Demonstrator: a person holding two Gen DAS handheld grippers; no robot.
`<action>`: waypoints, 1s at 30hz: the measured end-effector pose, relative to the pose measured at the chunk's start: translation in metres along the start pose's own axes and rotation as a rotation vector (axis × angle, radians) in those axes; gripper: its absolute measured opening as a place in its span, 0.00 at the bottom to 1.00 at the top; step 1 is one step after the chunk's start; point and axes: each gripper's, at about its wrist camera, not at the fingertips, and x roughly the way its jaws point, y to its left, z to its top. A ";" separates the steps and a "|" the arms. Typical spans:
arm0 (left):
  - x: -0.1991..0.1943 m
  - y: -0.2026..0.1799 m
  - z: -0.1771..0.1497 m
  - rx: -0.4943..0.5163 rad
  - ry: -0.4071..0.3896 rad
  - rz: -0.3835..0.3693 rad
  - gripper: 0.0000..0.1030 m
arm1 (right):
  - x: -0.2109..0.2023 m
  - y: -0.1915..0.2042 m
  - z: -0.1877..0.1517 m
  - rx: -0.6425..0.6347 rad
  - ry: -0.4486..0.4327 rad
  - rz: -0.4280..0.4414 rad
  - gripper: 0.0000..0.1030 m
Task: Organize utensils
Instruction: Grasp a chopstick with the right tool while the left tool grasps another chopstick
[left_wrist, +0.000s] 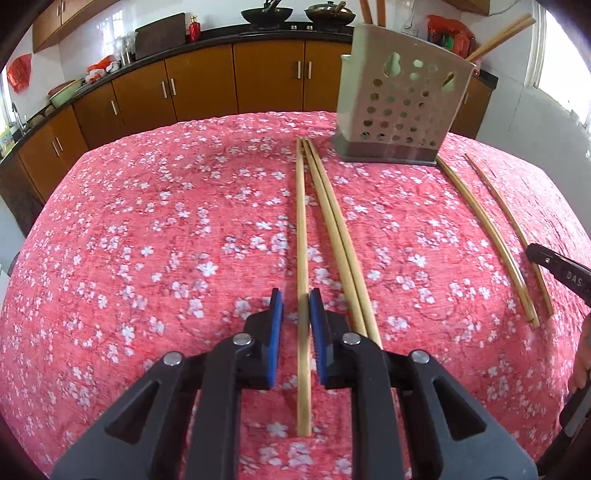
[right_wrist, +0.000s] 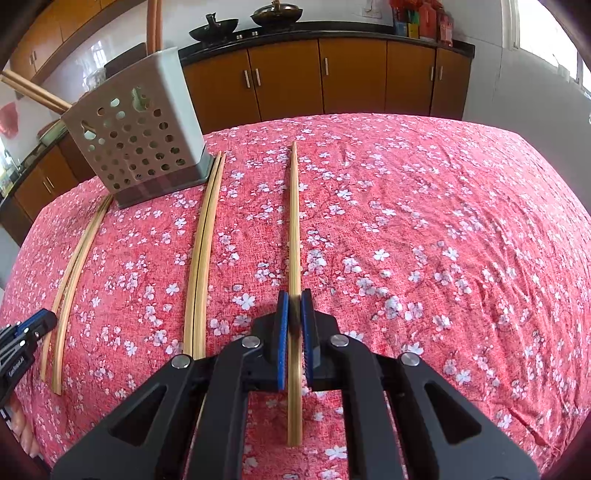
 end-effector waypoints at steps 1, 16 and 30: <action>0.000 0.002 0.000 -0.007 -0.001 0.000 0.17 | -0.001 0.000 -0.001 -0.004 0.001 0.004 0.08; 0.013 0.059 0.017 -0.147 -0.015 0.025 0.13 | 0.000 -0.013 0.003 0.004 -0.025 -0.021 0.08; 0.007 0.045 0.011 -0.094 -0.027 -0.039 0.19 | 0.000 -0.008 0.002 -0.029 -0.027 0.000 0.08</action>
